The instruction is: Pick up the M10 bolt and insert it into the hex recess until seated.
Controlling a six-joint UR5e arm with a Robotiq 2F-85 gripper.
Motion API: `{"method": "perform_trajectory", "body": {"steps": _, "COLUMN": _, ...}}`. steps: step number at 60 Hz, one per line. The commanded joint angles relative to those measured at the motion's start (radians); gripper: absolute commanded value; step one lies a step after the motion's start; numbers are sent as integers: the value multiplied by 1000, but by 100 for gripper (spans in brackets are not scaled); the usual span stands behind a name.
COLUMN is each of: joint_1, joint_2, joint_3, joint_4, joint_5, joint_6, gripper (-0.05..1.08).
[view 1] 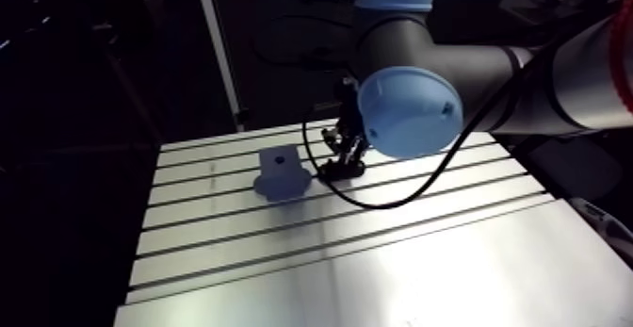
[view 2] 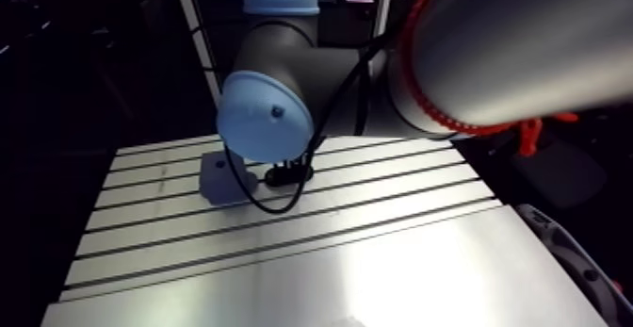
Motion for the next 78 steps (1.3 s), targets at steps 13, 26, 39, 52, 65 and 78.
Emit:
{"method": "perform_trajectory", "body": {"steps": 13, "joint_1": 1, "joint_2": 1, "joint_3": 1, "joint_4": -2, "joint_5": 0, "joint_6": 0, "gripper": 64}}
{"method": "perform_trajectory", "body": {"steps": 26, "joint_1": 1, "joint_2": 1, "joint_3": 1, "joint_4": -3, "joint_5": 0, "joint_6": 0, "gripper": 66}}
{"method": "perform_trajectory", "body": {"steps": 39, "joint_1": 1, "joint_2": 0, "joint_3": 1, "joint_4": -3, "joint_5": 0, "joint_6": 0, "gripper": 67}}
{"method": "perform_trajectory", "body": {"steps": 52, "joint_1": 1, "joint_2": 1, "joint_3": 1, "joint_4": -3, "joint_5": 0, "joint_6": 0, "gripper": 68}}
{"method": "perform_trajectory", "body": {"steps": 65, "joint_1": -1, "joint_2": 1, "joint_3": 1, "joint_4": -3, "joint_5": 0, "joint_6": 0, "gripper": 68}}
{"method": "perform_trajectory", "body": {"steps": 78, "joint_1": -1, "joint_2": 0, "joint_3": 1, "joint_4": -5, "joint_5": 0, "joint_6": 2, "gripper": 69}}
